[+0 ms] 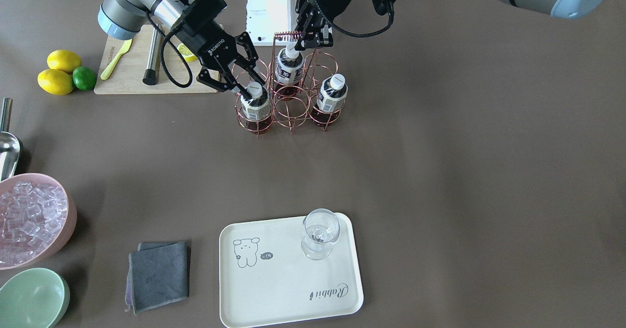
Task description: Take tea from basket to plate
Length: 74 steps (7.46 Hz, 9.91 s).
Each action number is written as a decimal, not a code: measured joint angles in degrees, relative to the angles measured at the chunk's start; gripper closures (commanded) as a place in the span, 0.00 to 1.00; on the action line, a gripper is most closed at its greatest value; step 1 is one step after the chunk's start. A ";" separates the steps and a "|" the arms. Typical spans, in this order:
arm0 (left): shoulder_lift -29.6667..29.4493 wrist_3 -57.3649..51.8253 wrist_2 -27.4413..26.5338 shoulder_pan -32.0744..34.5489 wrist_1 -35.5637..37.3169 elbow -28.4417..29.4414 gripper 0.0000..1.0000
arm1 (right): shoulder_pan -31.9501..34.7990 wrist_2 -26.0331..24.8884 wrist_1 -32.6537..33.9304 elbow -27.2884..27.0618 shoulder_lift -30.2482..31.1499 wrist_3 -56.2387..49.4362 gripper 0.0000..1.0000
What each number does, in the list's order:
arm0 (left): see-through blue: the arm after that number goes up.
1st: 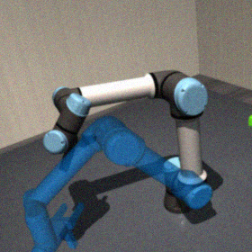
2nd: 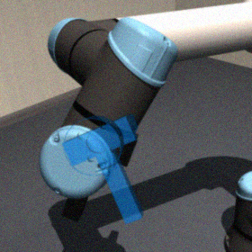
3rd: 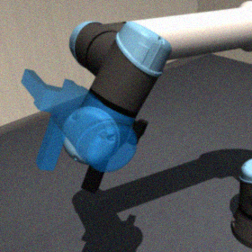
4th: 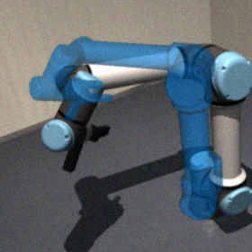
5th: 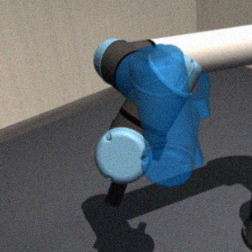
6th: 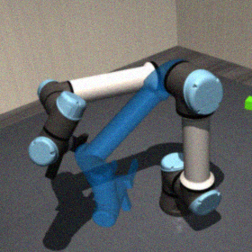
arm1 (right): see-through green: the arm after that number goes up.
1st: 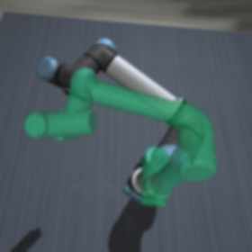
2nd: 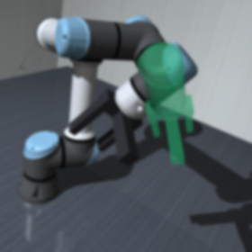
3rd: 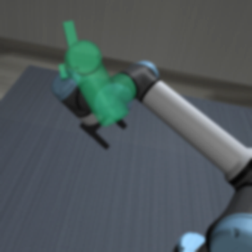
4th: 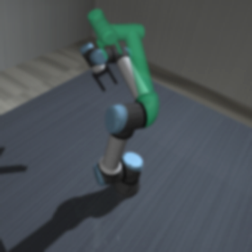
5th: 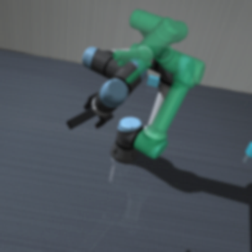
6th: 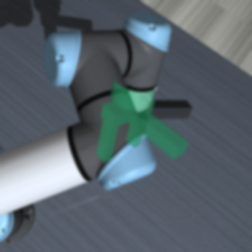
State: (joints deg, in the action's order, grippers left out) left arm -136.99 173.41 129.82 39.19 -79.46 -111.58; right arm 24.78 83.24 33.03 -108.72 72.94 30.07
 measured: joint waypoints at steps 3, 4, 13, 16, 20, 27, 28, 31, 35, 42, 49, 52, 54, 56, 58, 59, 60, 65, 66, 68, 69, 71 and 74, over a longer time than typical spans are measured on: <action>0.07 -0.08 -0.14 0.01 -0.11 0.15 1.00 | 0.11 0.04 -0.07 -0.05 0.03 0.34 1.00; 0.07 -0.08 -0.17 0.02 -0.15 0.15 1.00 | 0.22 0.16 -0.14 -0.23 0.18 0.43 1.00; 0.43 0.07 0.28 2.22 -0.10 -0.31 1.00 | 18.10 19.15 17.94 -10.23 -5.04 7.05 1.00; 0.76 0.05 0.44 3.01 -0.07 -0.65 1.00 | 24.94 23.83 21.56 -9.55 -7.32 7.77 1.00; 4.88 -4.63 11.74 20.48 3.56 -5.18 1.00 | 29.90 24.31 21.42 0.83 -11.73 8.14 1.00; 18.40 -64.80 12.38 39.32 14.83 -0.25 1.00 | 27.74 10.39 10.12 28.57 -24.34 13.15 1.00; 18.73 -71.05 10.78 40.35 17.11 -0.27 1.00 | 25.84 6.87 10.05 29.22 -24.85 13.70 1.00; 18.93 -89.35 0.31 42.15 23.82 1.18 1.00 | 22.19 -0.89 7.58 33.30 -26.35 14.65 1.00; 19.07 -97.08 -3.34 48.12 19.16 12.60 1.00 | 18.26 -7.47 6.06 35.62 -26.99 15.79 1.00; 17.21 -73.90 -4.23 52.61 0.24 27.63 1.00 | 15.54 -10.07 5.25 35.16 -26.10 16.15 0.00; 13.40 -67.62 -4.35 49.79 -0.02 29.33 0.02 | 20.67 -0.62 5.50 31.18 -24.62 15.75 0.00; 14.79 -70.90 -5.85 49.12 -0.16 26.95 0.02 | 31.16 20.25 10.01 26.51 -19.31 15.54 0.00; 15.50 -71.81 -6.11 48.94 -0.14 26.03 0.02 | 38.50 35.81 11.68 25.66 -13.37 13.80 0.00; 16.36 -72.07 -6.14 48.88 -0.25 25.26 0.02 | 41.88 43.00 14.03 25.47 -8.59 10.80 0.01; 18.24 -72.10 -5.87 48.83 -1.23 23.42 0.02 | 43.68 47.81 17.71 25.40 -4.87 8.18 0.02; 19.25 -72.09 -5.69 48.42 -1.68 22.08 0.02 | 43.96 48.65 18.80 25.53 -2.76 6.74 0.02; 20.74 -72.12 -5.55 47.70 -1.91 20.01 0.02 | 44.18 49.00 19.38 25.88 -0.82 5.60 0.03; 27.91 -82.07 0.99 45.17 -1.65 13.53 0.02 | 50.77 50.79 42.79 24.72 2.56 -13.32 0.01; 29.34 -86.27 2.17 44.70 -1.51 12.67 0.02 | 52.73 51.11 48.84 23.43 3.12 -15.59 0.01; 33.70 -99.38 3.50 43.96 -1.16 9.49 0.02 | 56.10 51.54 58.74 20.71 5.58 -22.88 0.01; 34.72 -105.71 3.68 43.70 -0.67 8.73 0.02 | 58.57 51.68 61.35 20.13 6.63 -25.19 0.01; 35.81 -116.61 3.77 43.35 2.40 6.80 0.02 | 61.67 51.55 63.04 19.23 9.13 -26.44 0.01; 37.76 -131.07 3.58 42.86 5.18 6.34 0.02 | 61.73 50.77 63.08 19.44 11.21 -26.07 0.00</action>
State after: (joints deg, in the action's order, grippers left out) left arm -99.23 42.33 133.40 82.05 -74.28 -105.24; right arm 86.51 134.01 96.11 -89.28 84.16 4.00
